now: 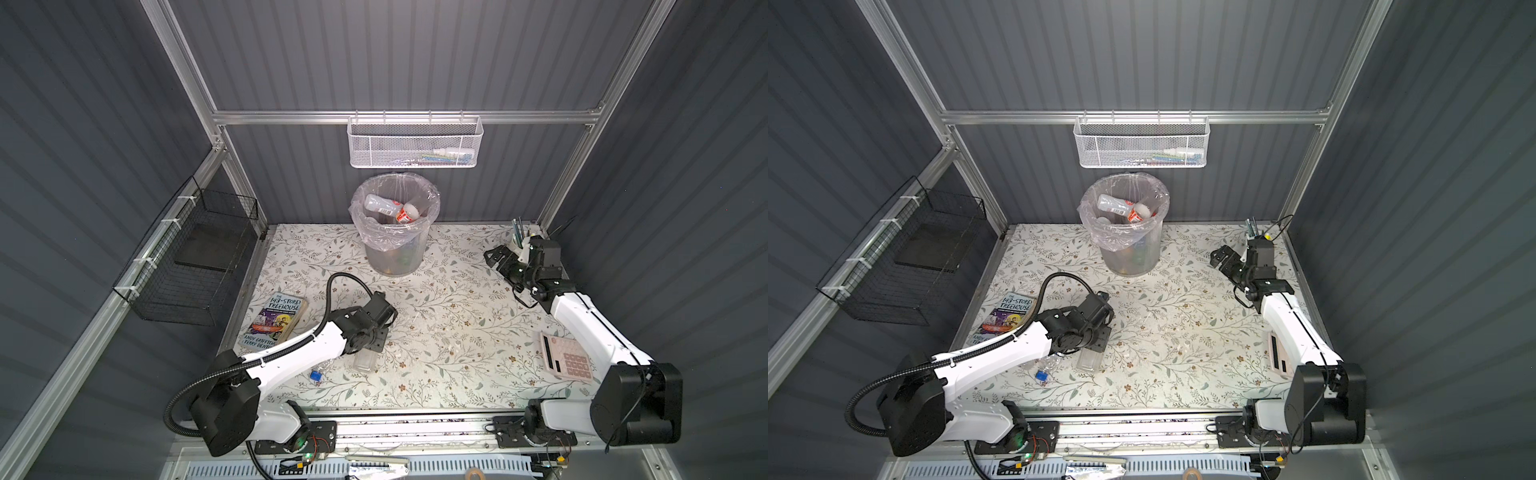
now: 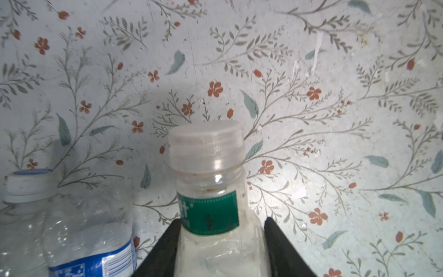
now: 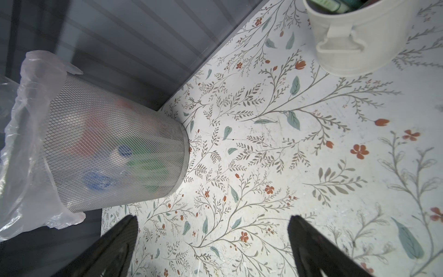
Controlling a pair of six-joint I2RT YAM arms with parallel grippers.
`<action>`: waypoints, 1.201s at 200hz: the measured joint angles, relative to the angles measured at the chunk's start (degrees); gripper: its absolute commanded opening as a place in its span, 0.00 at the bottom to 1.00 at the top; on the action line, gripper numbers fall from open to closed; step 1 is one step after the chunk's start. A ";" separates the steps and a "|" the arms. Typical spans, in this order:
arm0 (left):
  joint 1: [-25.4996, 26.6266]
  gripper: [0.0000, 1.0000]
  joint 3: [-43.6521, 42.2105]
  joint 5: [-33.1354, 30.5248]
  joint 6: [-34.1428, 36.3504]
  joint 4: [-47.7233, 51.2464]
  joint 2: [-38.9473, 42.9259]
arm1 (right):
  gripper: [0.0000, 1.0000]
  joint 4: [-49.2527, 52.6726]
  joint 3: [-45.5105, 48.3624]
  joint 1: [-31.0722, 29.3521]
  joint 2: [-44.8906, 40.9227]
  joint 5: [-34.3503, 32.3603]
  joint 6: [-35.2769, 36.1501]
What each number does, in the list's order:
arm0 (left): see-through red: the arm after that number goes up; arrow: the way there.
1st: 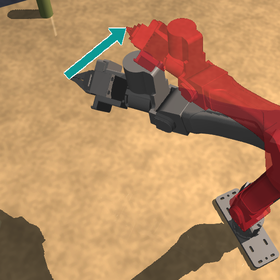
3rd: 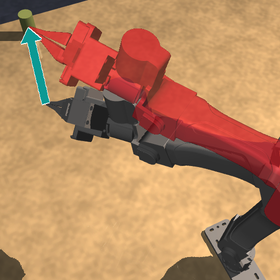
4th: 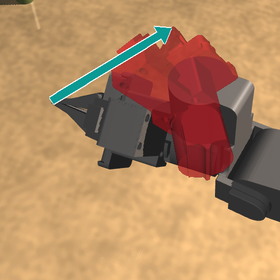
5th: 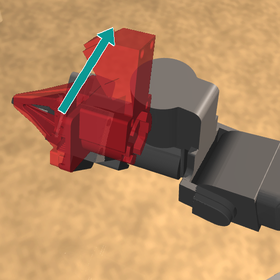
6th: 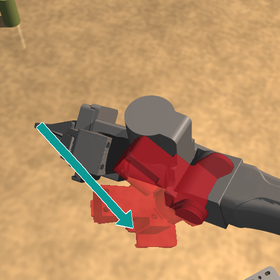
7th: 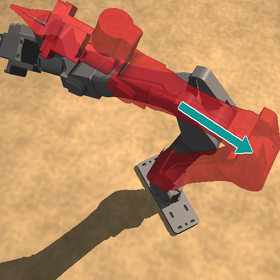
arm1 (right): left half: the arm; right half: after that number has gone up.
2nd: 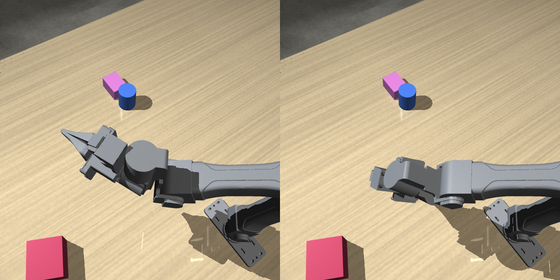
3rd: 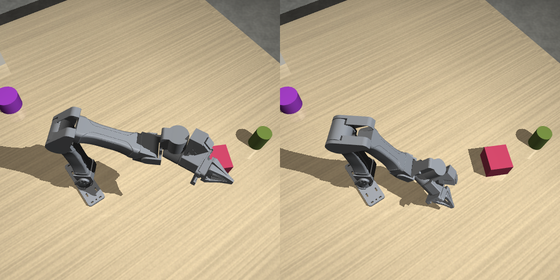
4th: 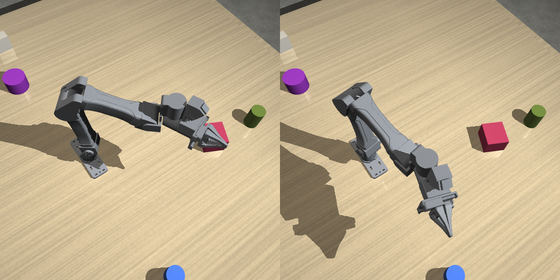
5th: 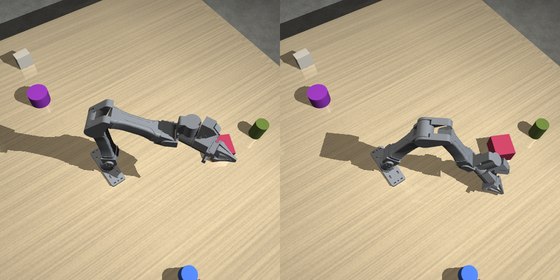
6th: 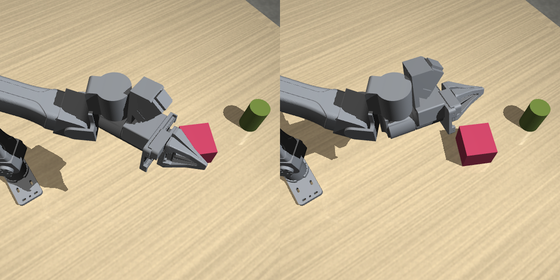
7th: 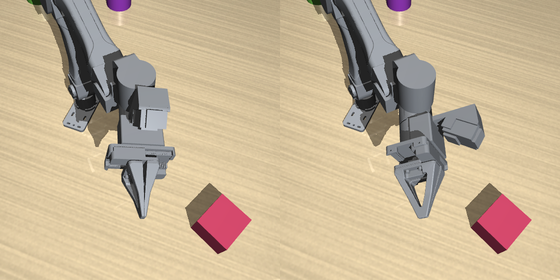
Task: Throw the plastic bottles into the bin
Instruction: 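Lift the green-labelled bottle over the bin and release it with the left gripper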
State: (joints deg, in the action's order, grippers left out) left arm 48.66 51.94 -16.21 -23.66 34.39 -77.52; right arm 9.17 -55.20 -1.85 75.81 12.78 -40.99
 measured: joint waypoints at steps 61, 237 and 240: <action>-0.11 0.50 7.54 -11.13 3.06 -5.79 10.86 | 0.99 -0.66 2.34 1.40 -2.25 0.15 -0.26; -15.85 0.99 55.58 -4.96 29.79 -32.20 -28.50 | 0.99 -0.39 2.91 3.65 -8.41 0.87 -0.50; -15.87 0.99 55.65 -4.87 29.51 -31.12 -28.96 | 0.99 -0.37 2.97 3.72 -8.61 0.85 -0.48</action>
State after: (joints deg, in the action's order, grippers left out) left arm 32.80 107.59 -21.08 5.85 3.27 -106.48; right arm 8.80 -52.23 1.87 67.20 13.63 -41.47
